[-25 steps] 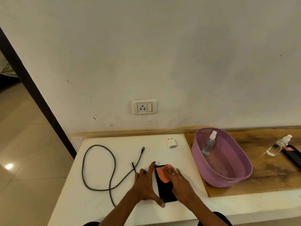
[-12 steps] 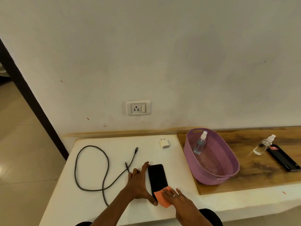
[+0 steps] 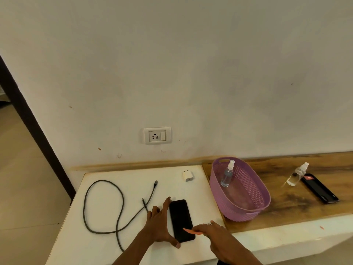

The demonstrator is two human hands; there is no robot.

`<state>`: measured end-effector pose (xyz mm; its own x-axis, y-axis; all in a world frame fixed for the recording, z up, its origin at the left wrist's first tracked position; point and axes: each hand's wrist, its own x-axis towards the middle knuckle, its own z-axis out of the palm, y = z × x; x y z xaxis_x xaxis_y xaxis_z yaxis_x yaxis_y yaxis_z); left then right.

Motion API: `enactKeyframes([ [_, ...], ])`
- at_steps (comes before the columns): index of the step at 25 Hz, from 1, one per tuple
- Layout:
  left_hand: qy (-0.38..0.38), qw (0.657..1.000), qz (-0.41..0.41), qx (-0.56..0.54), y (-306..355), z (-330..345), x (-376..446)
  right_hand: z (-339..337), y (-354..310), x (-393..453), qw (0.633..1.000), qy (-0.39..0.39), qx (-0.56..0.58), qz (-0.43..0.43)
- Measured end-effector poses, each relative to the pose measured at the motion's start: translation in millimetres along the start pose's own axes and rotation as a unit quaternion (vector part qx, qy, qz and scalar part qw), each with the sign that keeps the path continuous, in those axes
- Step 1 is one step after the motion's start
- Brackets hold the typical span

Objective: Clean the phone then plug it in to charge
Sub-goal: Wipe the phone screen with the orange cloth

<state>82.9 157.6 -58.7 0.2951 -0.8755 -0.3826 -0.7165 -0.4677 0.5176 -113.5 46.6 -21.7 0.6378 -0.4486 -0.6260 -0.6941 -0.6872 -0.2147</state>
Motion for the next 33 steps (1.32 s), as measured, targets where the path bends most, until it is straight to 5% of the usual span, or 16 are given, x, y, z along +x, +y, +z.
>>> enactKeyframes([
  [9,0.004,0.998,0.047,0.036,15,-8,-17,-19,2,-38,0.968,0.241,0.059,-0.046],
  [17,0.115,0.986,0.118,0.025,25,-35,-23,-79,38,-58,0.898,0.436,0.050,-0.022],
  [25,0.204,0.969,0.142,-0.010,60,-46,-6,-119,100,-66,0.925,0.367,0.090,0.035],
  [33,0.149,0.982,0.115,-0.029,83,-14,19,-117,135,-42,0.953,0.284,0.013,0.104],
])
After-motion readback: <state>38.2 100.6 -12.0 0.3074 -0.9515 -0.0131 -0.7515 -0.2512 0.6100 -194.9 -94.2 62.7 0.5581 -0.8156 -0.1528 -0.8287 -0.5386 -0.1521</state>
